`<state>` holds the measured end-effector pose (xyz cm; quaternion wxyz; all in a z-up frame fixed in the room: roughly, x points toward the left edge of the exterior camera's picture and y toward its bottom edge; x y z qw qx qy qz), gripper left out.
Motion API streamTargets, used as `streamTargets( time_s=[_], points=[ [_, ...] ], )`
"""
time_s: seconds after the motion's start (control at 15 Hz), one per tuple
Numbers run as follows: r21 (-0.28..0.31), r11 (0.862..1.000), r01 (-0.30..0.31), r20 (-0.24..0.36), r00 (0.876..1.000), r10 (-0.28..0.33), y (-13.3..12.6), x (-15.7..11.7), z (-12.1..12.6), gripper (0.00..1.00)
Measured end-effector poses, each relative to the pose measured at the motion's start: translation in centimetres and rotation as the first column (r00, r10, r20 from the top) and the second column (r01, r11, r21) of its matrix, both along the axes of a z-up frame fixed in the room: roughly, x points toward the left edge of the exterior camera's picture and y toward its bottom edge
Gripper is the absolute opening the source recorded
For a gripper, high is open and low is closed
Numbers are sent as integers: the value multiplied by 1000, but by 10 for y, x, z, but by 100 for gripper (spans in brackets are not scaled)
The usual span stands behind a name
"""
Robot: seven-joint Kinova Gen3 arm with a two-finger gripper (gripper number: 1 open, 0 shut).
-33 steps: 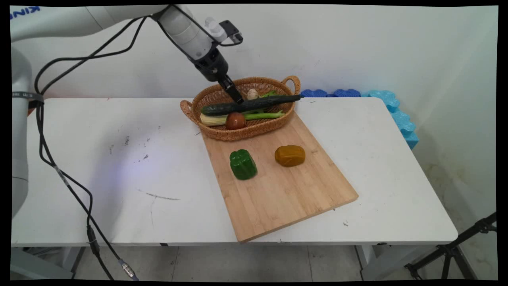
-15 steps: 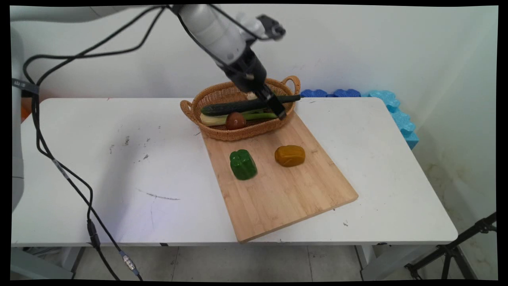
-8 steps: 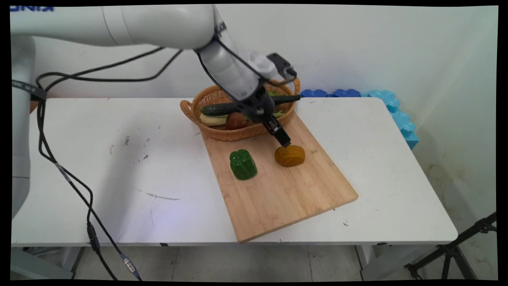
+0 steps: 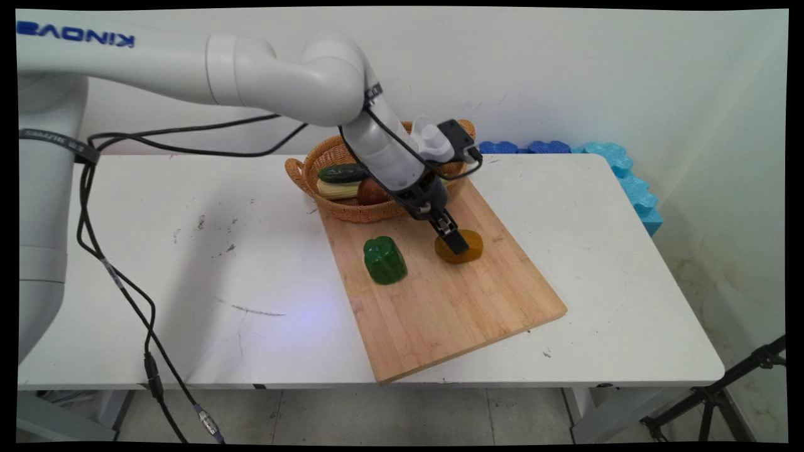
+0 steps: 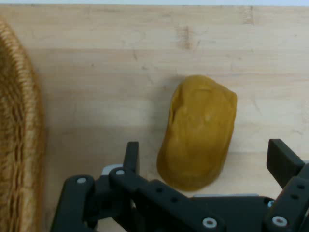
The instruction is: Pick up the potato from the cutting board, then place the picked object in the vegetable basket
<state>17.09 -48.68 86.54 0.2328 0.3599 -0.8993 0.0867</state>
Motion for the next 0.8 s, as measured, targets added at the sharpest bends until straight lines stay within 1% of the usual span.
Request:
streamTargets(
  time_s=[0.4, 0.47, 0.67, 0.8],
  points=[
    [-27, 999, 30, 4, 1000, -30, -5, -9, -20, 100],
    [-32, 999, 34, 6, 999, -34, -5, -10, -23, 0],
    [-40, 998, 43, 5, 999, -43, -6, -11, -25, 0],
    [-44, 998, 48, -3, 999, -48, -7, -12, -18, 0]
  ],
)
